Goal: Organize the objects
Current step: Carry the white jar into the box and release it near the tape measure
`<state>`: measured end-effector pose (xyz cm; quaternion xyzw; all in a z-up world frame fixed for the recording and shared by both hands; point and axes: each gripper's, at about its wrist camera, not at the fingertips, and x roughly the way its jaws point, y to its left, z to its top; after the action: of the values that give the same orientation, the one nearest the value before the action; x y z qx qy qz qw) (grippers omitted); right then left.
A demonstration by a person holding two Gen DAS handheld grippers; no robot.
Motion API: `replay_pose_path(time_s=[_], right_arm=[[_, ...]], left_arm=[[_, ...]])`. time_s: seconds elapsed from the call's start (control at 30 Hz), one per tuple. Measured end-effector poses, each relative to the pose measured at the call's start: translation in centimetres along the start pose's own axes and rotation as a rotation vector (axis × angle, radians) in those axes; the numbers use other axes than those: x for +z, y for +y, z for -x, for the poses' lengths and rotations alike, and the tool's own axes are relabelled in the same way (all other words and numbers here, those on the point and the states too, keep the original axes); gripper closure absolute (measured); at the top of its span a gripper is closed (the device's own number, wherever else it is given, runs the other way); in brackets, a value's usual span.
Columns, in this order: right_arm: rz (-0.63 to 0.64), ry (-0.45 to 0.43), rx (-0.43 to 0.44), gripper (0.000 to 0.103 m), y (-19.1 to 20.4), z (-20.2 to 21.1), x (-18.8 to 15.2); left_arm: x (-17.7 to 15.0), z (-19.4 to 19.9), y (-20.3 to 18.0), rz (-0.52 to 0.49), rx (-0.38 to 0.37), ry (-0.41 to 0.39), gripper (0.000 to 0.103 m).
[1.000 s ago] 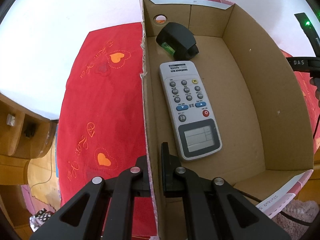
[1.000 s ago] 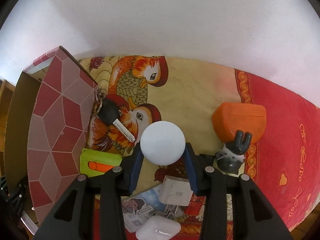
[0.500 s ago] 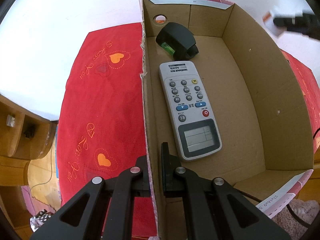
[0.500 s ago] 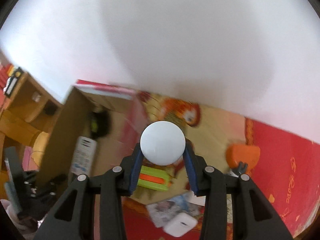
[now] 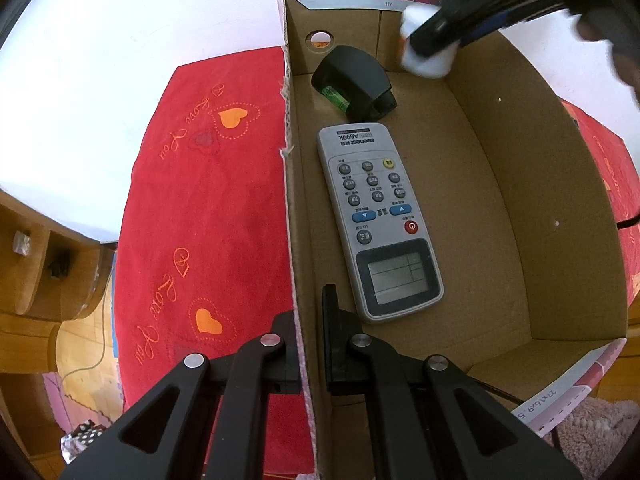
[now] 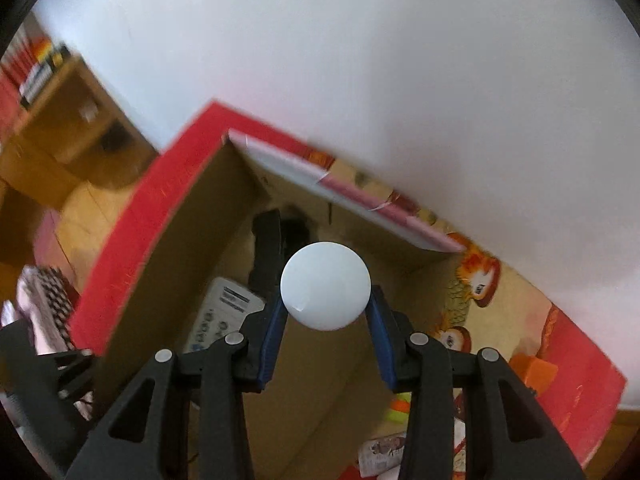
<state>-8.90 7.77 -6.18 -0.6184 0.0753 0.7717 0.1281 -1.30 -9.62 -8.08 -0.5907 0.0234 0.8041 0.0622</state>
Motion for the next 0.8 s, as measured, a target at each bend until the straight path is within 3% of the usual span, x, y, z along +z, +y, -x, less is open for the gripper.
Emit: replay_pose_path(time_s=[0.27, 0.8], right_arm=[[-0.003, 0.077, -0.107, 0.063, 0.3, -4.4, 1.3], [-0.071, 0.049, -0.077, 0.063, -0.7, -5.0, 0.4]], left_arm=[[0.0, 0.2, 0.0, 0.004, -0.008, -0.005, 0.098], [0.2, 0.4, -0.1, 0.003, -0.012, -0.004, 0.098]])
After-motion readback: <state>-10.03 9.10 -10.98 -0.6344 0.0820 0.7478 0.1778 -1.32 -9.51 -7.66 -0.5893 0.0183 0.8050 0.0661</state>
